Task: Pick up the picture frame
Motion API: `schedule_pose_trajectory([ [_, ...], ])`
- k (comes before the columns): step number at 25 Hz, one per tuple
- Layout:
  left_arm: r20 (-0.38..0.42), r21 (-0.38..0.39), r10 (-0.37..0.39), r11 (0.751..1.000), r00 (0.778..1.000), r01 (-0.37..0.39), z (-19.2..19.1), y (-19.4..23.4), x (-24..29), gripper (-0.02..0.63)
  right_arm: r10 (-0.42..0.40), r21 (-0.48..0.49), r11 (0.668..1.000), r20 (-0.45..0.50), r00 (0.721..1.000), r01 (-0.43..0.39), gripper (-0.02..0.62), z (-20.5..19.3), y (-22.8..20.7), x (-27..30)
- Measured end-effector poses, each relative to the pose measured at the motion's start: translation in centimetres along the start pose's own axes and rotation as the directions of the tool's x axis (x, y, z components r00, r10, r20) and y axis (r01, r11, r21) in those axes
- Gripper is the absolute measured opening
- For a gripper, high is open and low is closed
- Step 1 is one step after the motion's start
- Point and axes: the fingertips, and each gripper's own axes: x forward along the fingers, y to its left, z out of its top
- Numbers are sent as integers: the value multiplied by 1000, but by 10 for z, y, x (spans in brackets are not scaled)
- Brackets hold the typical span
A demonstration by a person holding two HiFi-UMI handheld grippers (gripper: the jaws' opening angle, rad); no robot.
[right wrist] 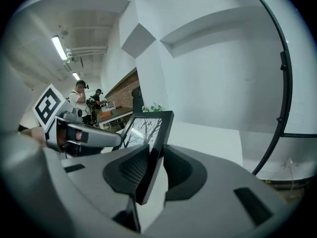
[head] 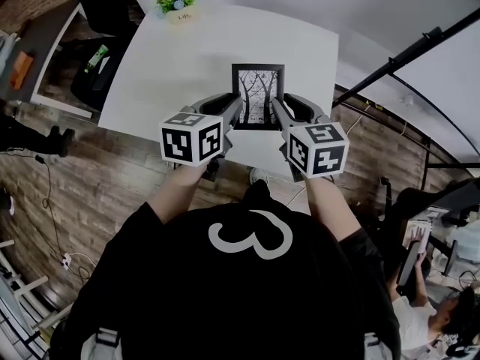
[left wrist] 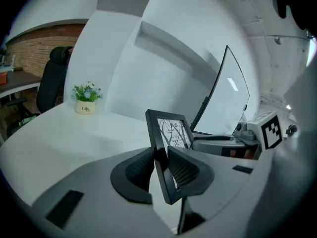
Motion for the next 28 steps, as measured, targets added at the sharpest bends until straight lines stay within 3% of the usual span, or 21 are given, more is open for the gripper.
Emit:
schedule_pose_trajectory([
  [8,106,81,-21,997,994,12,36,-15,-43,94,-15,-57,998,127,992,22,101,40,28,-27],
  [16,214,129,-59,991,975,32,47,-31,-104,94,-29,-117,991,242,970,59,100,63,77,-67],
  [28,293,199,-101,979,951,42,57,-55,-159,92,-24,-131,988,362,932,76,100,81,118,-113],
])
